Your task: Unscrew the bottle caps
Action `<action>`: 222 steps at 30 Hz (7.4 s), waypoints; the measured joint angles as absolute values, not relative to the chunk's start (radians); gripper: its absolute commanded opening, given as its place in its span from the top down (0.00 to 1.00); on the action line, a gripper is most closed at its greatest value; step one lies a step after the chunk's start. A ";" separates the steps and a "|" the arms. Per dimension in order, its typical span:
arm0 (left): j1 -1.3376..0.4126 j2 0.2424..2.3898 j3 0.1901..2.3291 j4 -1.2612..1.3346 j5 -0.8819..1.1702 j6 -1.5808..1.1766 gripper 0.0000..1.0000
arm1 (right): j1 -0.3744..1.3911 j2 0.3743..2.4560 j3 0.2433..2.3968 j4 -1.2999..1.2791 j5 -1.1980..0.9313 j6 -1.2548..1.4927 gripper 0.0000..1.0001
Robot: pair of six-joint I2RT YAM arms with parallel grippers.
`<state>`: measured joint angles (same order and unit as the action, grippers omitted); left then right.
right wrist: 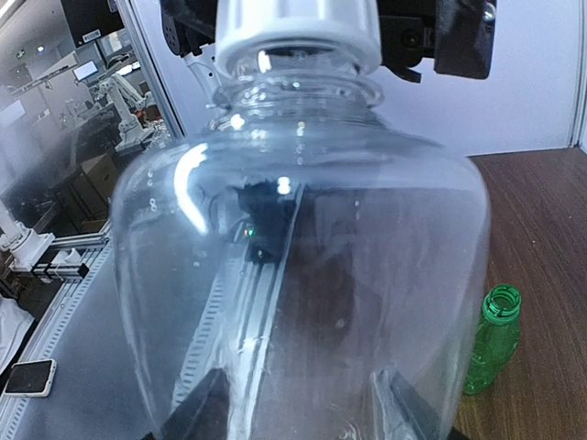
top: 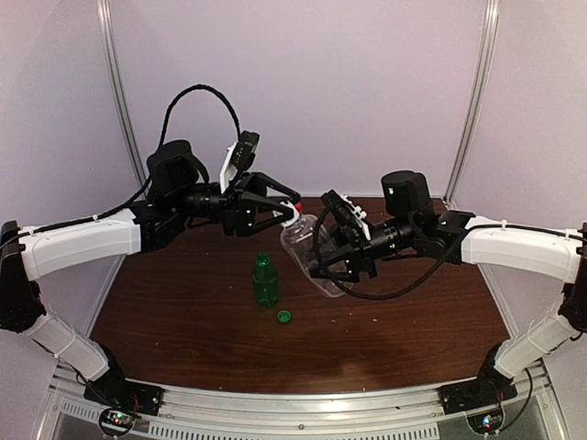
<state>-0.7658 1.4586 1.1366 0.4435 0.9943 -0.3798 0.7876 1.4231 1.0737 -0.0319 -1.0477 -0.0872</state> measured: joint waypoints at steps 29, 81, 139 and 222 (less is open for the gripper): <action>-0.794 1.484 1.218 0.259 0.492 -0.554 0.94 | 0.793 1.404 1.073 -0.023 -0.535 -0.078 0.48; -0.729 1.530 1.113 0.777 1.105 -0.629 0.61 | 0.778 1.445 1.064 0.053 -1.087 0.012 0.44; -0.762 1.532 1.136 0.560 0.809 -0.597 0.21 | 0.782 1.382 1.018 0.024 -0.796 -0.057 0.47; -0.758 1.510 1.131 0.693 1.006 -0.608 0.34 | 0.778 1.390 1.014 0.063 -0.945 -0.034 0.50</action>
<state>-0.7582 1.5105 1.1313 0.6926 1.0058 -0.6083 0.7780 1.3899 1.0138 0.0631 -0.9447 -0.0338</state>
